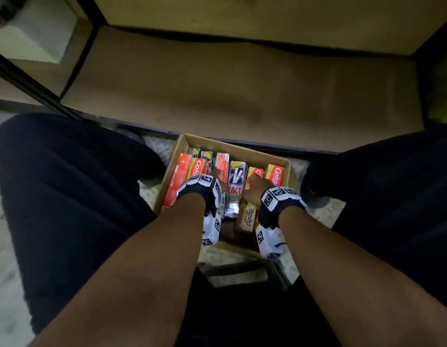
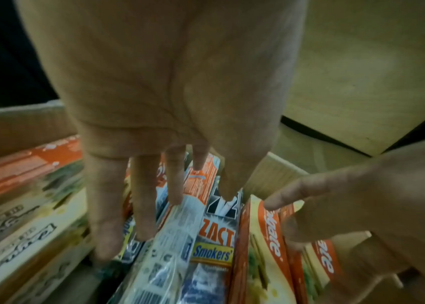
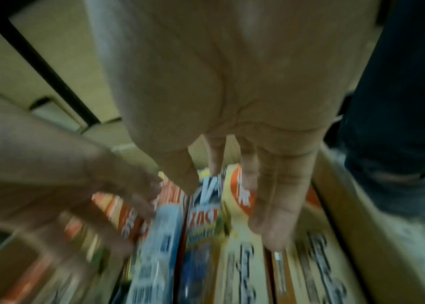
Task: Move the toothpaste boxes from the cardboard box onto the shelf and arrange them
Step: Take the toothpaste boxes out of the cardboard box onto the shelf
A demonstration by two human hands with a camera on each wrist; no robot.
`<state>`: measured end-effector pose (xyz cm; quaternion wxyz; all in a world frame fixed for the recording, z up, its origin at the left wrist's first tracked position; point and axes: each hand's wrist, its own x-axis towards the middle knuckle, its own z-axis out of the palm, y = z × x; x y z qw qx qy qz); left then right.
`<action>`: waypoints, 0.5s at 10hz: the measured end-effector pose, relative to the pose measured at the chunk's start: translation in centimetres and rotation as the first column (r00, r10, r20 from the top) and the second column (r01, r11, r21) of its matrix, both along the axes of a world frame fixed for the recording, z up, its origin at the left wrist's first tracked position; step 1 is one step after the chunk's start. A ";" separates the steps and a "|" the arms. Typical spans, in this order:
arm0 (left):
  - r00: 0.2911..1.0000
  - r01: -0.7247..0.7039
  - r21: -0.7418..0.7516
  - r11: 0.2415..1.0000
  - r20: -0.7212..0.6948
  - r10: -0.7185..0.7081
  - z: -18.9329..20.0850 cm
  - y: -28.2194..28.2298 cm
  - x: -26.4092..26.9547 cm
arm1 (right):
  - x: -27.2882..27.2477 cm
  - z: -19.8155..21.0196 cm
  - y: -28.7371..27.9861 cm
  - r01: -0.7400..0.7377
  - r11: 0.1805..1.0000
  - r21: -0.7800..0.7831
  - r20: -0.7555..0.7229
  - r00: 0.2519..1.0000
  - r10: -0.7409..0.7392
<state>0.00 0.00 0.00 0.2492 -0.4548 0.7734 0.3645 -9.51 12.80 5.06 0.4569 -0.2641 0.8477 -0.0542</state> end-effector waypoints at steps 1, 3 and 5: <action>0.998 -0.053 0.013 0.999 -0.038 0.053 -0.5 0.2 0.2 | 0.5 -1.6 0.2 0.074 0.997 -0.004 0.022 0.997 -0.074; 0.975 -0.169 -0.107 0.980 -0.162 0.151 -1.9 2.6 1.5 | 2.3 -3.7 1.0 0.101 0.994 -0.037 -0.181 0.978 -0.106; 0.986 -0.116 -0.146 0.982 -0.134 0.097 -2.0 1.5 0.9 | 3.1 -5.0 0.1 0.123 0.992 0.024 -0.264 0.958 -0.112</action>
